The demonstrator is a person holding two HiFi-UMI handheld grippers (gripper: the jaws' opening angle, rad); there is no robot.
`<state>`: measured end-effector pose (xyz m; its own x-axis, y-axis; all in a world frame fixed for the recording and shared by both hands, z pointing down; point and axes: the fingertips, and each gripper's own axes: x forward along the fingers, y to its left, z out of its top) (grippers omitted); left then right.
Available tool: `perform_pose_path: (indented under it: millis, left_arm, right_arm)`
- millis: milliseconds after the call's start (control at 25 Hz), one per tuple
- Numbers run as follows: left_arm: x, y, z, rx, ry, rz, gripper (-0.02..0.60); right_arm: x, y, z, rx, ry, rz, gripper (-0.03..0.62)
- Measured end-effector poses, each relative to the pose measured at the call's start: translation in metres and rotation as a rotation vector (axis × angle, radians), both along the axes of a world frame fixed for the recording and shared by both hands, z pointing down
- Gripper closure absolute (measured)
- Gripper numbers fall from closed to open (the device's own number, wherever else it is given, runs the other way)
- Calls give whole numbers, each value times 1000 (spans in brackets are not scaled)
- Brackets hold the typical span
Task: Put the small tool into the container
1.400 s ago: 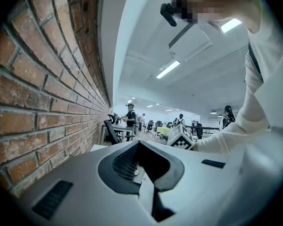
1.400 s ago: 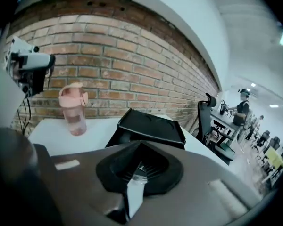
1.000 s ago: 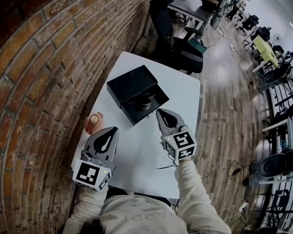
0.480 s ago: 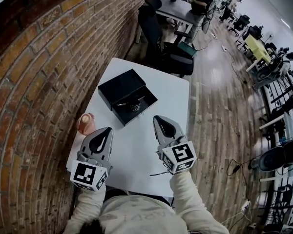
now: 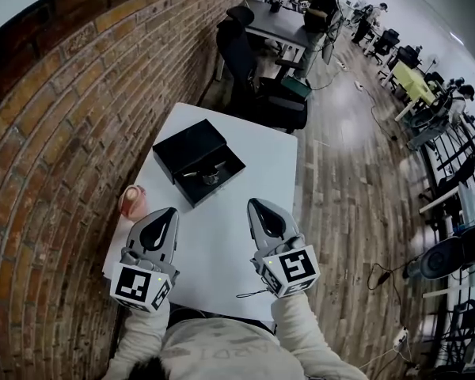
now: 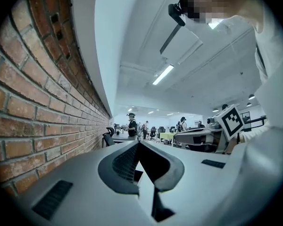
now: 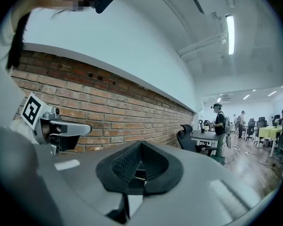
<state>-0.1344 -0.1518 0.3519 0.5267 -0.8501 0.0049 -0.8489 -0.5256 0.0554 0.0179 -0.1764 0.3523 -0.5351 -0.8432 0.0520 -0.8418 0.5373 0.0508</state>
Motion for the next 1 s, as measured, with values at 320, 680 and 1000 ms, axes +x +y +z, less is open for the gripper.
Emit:
perform_pose_path:
  millis: [320,680,1000]
  left_arm:
    - [18,14,-12,28,7,-1,577]
    - [35,36,-23,49,12,-9,577]
    - [50,53,-32,68,17,-10,577]
  right_arm:
    - [22,25,-18,35,-21,21,585]
    - [47,50,-31,55,-51,33,585]
    - [63,71,-40,71,-79,33,585]
